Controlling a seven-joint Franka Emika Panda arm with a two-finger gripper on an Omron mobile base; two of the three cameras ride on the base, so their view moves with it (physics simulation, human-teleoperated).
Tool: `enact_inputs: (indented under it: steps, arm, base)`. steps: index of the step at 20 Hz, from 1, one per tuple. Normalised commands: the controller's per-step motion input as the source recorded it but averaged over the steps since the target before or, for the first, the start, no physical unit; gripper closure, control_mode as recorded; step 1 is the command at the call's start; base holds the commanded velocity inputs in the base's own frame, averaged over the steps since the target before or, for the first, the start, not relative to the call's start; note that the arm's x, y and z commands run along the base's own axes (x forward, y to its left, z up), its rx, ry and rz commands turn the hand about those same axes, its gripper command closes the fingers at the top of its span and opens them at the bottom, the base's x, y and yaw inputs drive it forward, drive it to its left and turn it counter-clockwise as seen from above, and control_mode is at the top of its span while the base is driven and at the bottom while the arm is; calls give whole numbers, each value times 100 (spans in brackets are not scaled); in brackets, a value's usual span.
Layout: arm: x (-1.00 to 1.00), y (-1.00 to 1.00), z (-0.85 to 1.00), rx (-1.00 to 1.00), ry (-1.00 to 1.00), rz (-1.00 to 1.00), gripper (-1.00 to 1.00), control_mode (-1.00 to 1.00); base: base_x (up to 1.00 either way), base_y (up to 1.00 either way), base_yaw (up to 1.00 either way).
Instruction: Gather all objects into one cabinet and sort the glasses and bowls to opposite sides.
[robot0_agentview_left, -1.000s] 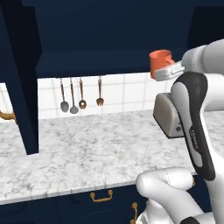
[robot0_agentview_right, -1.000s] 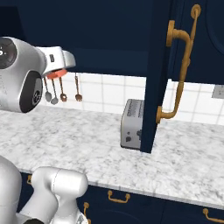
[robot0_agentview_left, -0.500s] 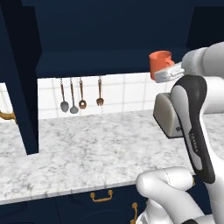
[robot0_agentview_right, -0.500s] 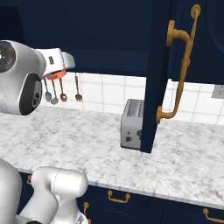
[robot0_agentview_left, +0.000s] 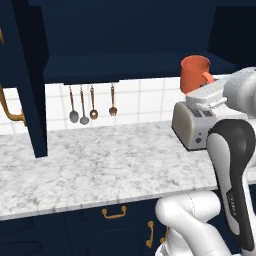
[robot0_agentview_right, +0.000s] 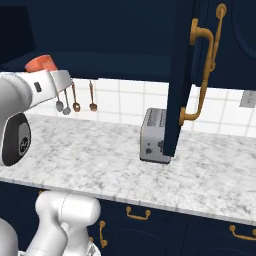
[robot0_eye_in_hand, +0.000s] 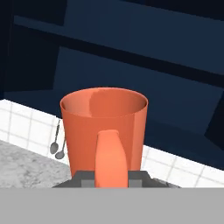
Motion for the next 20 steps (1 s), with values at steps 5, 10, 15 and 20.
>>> enact_inputs:
  steps: [5, 10, 15, 20]
  arm:
    - [-100, 11, 6, 0, -24, 0, 100, -100]
    - [-100, 14, 0, 0, -21, 0, 100, -100]
    - [-79, 6, 4, 0, 9, 0, 100, -100]
    - [-23, 2, -6, 0, 10, 0, 100, -100]
  base:
    - [0, 0, 0]
    - [0, 0, 0]
    - [0, 0, 0]
    - [0, 0, 0]
